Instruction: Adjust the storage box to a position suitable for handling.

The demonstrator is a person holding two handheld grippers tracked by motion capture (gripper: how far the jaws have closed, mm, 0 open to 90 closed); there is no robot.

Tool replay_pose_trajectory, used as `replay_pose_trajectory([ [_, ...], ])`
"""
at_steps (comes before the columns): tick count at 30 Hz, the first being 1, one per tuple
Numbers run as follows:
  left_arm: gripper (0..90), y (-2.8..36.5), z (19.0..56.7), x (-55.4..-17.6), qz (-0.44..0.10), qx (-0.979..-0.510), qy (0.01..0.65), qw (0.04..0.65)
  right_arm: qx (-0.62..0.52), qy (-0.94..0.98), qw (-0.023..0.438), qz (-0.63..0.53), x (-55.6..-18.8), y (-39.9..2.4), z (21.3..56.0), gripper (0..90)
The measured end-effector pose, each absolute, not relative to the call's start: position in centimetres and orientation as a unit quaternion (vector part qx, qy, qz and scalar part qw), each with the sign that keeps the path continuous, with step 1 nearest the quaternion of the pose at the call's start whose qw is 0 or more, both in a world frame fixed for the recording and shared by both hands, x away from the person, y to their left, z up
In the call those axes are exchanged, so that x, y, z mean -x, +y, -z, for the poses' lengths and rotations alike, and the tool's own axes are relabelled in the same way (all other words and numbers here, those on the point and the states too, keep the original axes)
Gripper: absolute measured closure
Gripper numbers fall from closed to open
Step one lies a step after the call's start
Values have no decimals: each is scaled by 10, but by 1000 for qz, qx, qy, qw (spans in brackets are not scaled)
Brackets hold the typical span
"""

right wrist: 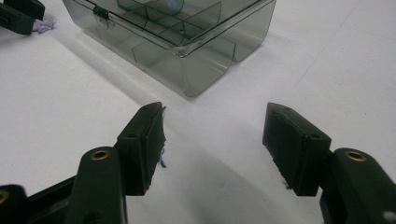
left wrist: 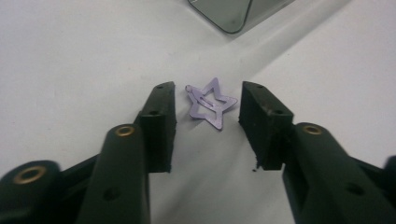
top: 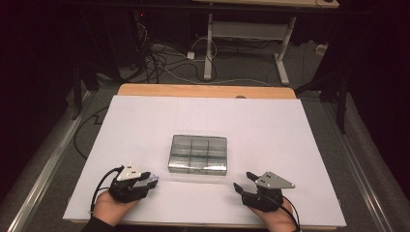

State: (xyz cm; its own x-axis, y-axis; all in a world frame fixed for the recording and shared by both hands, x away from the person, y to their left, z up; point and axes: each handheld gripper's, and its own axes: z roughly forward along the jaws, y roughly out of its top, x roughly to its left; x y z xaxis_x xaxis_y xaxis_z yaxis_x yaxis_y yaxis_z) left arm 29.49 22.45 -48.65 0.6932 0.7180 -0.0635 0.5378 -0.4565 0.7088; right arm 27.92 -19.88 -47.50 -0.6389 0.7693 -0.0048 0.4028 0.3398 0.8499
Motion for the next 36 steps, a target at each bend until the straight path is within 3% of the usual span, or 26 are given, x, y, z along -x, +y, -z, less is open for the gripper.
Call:
replay_pose_trajectory([
  [9,714,220,486,-292,-134,-856,347,359,-370,789,209,-445,-278,-196,475,397],
  [36,753,203,485,-288,-112,-861,328,373,-366,789,206,-448,-276,-196,474,399],
])
